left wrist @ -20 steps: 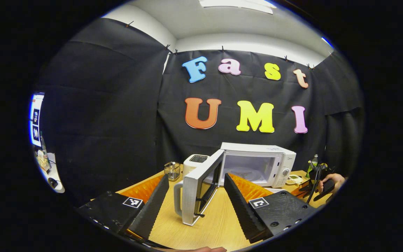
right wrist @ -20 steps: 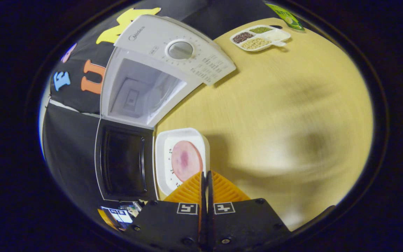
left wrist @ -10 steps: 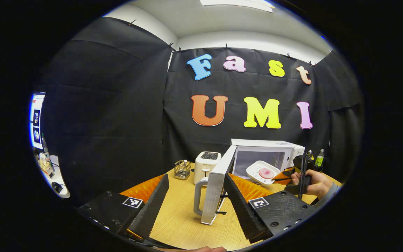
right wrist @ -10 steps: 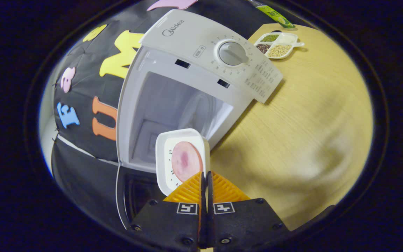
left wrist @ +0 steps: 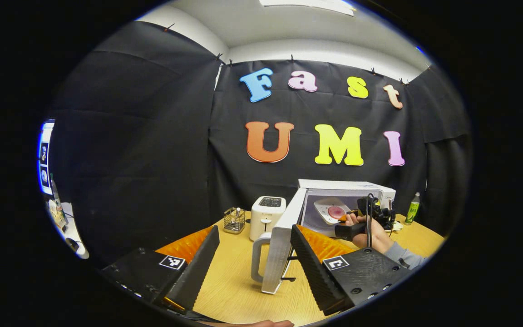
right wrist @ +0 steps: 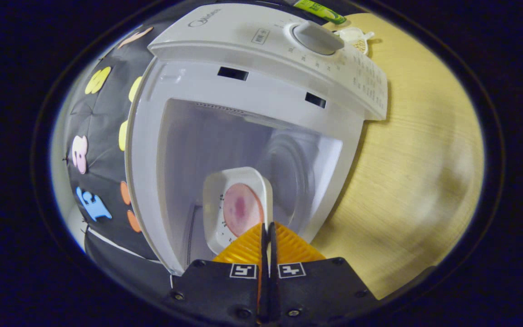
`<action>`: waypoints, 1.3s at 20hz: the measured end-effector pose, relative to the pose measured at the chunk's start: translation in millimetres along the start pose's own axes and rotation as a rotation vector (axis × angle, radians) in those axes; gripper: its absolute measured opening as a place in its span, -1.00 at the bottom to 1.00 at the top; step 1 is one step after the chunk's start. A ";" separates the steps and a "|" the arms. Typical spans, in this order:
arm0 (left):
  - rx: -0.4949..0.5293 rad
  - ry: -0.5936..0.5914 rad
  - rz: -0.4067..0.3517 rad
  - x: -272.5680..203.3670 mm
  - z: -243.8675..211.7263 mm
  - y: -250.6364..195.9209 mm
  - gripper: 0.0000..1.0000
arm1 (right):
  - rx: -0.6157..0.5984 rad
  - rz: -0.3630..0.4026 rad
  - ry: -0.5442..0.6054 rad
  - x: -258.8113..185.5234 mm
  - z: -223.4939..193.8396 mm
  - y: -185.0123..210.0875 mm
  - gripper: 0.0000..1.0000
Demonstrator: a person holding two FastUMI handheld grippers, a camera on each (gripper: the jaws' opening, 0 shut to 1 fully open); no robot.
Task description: Open the microwave oven with the left hand, put the food in, and close the microwave oven.
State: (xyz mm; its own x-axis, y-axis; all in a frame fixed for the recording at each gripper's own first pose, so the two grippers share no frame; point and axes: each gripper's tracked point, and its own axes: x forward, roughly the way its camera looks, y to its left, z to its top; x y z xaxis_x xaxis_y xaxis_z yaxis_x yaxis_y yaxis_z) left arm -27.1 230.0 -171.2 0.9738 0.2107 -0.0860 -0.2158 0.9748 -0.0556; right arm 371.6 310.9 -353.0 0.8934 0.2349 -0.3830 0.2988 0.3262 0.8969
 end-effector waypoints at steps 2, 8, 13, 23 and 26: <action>-0.003 -0.010 -0.020 0.9 3.6 -6.0 0.88 | -0.016 -0.031 -0.061 12.6 10.0 -9.5 -0.89; 0.010 -0.010 -0.041 3.0 -1.1 -12.8 0.87 | -0.094 -0.035 -0.084 43.7 9.3 -20.9 -1.00; 0.011 -0.022 -0.044 -5.4 2.9 -14.3 0.87 | -0.192 -0.013 -0.124 42.1 15.7 -10.3 -0.75; -0.001 0.007 -0.019 -6.9 -2.4 16.4 0.87 | -0.420 0.101 -0.043 -51.3 -2.5 15.6 -0.12; 0.007 0.012 0.000 -0.3 -2.3 33.0 0.87 | -0.565 0.142 0.009 -89.7 -7.3 27.7 0.38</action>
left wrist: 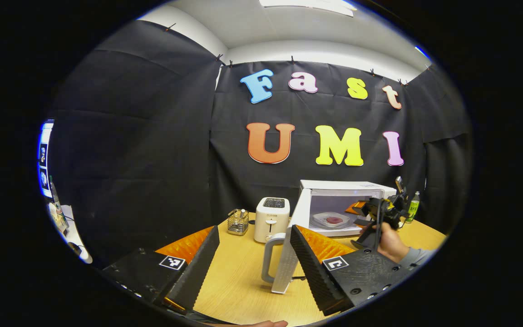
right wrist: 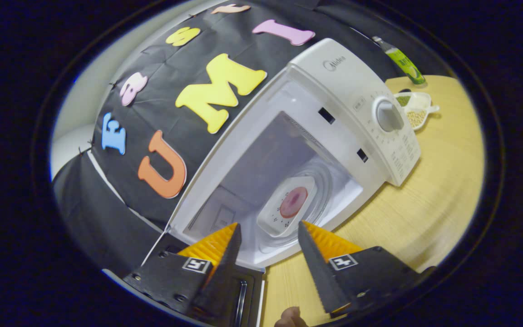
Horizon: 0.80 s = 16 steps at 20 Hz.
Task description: Open the microwave oven with the left hand, put the food in, and close the microwave oven.
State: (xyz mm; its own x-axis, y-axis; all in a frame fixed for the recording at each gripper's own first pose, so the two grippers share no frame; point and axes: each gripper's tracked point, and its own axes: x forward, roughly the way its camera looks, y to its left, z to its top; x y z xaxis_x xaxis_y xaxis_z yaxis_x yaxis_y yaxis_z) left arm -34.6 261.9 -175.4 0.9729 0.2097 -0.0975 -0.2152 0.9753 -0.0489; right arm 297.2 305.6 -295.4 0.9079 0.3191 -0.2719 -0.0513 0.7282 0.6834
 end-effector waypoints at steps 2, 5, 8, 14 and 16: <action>0.013 -0.001 0.007 5.0 -1.4 9.7 0.88 | -0.081 0.023 -0.001 -26.5 8.0 5.2 0.99; 0.010 0.006 0.008 16.7 -7.2 26.3 0.63 | -0.180 0.057 -0.026 -76.3 25.1 13.6 0.99; -0.017 0.032 -0.010 32.0 -24.1 37.8 0.82 | -0.258 0.094 -0.062 -128.9 43.6 16.4 0.99; 0.017 0.037 0.033 68.2 -52.9 62.2 -0.27 | -0.389 0.101 -0.173 -219.6 94.9 -1.1 0.99; 0.030 0.063 0.025 78.2 -64.8 59.3 -0.77 | -0.427 0.083 -0.218 -244.9 113.7 -8.3 0.99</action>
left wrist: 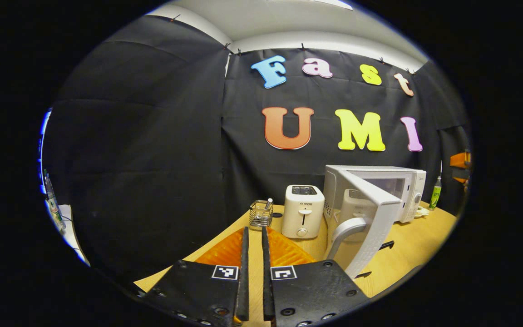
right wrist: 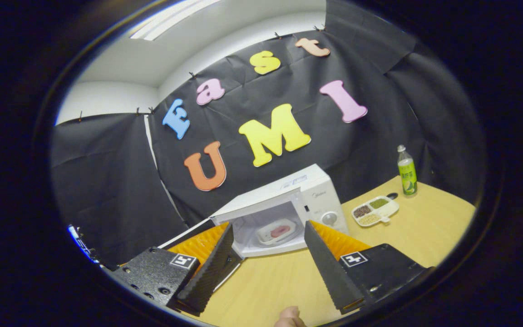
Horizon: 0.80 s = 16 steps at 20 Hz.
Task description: Open the microwave oven with the left hand, put the food in, and close the microwave oven.
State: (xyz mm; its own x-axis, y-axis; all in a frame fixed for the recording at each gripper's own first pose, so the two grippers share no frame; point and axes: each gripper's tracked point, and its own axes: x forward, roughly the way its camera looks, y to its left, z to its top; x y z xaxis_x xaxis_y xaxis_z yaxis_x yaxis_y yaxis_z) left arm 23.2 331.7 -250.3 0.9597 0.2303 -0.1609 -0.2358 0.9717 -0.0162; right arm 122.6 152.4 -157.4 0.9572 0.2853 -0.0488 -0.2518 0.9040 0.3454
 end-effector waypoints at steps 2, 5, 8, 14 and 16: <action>0.004 -0.001 -0.060 7.0 -5.5 -19.0 -0.87 | -0.027 -0.004 -0.031 -20.6 15.1 -8.2 0.99; -0.003 0.004 -0.165 9.3 -12.2 -44.6 -1.00 | -0.043 -0.010 -0.038 -49.2 26.0 -20.8 0.99; 0.022 0.000 -0.235 8.9 -15.4 -67.1 -1.00 | -0.052 -0.026 -0.057 -71.1 37.9 -34.9 0.79; 0.017 0.004 -0.344 -1.9 -18.7 -114.0 -1.00 | -0.003 -0.052 -0.047 -116.5 59.7 -51.7 0.99; 0.034 0.003 -0.426 -8.2 -18.9 -143.9 -1.00 | -0.033 -0.060 -0.049 -125.3 67.1 -57.7 0.99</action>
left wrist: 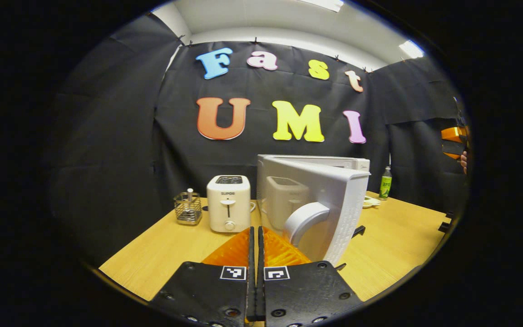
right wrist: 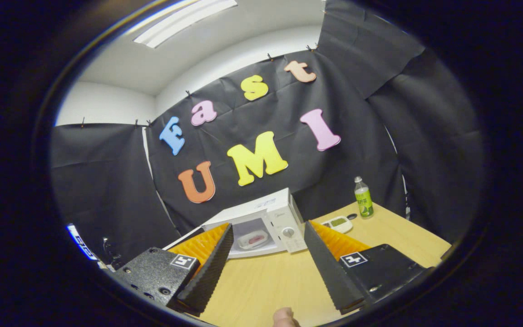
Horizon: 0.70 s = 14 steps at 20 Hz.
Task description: Open the microwave oven with the left hand, put the food in, and close the microwave oven.
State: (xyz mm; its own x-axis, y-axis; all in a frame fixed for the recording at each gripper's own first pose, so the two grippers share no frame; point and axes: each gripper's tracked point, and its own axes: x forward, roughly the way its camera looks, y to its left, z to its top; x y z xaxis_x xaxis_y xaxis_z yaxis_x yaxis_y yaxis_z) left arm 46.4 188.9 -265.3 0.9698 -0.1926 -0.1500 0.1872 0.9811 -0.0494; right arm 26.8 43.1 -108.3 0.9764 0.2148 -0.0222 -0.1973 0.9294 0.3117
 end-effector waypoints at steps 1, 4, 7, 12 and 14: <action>0.002 -0.002 -0.036 4.2 0.4 -12.5 -1.00 | -0.038 0.010 0.006 -5.1 3.4 0.1 0.99; 0.009 0.017 -0.102 24.6 -2.3 -43.5 -1.00 | -0.198 0.014 0.012 -17.1 17.7 -16.0 0.79; 0.025 0.025 -0.154 44.4 -3.7 -75.5 -1.00 | -0.257 -0.040 -0.033 -30.1 38.9 -35.2 1.00; 0.002 0.014 -0.247 82.9 2.1 -130.0 -1.00 | -0.241 -0.030 -0.048 -65.7 35.7 -38.9 0.80; -0.006 0.008 -0.279 97.6 4.9 -150.0 -1.00 | -0.246 -0.021 -0.057 -68.5 36.5 -40.6 0.80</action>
State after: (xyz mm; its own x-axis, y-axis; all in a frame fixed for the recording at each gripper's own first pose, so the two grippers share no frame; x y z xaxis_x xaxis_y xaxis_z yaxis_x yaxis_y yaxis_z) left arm 113.7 23.1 -267.7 0.8794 -0.4559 -0.1372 0.4463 0.8897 -0.0957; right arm -28.9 -20.3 -84.8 0.9826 0.1834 0.0297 -0.1851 0.9802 0.0707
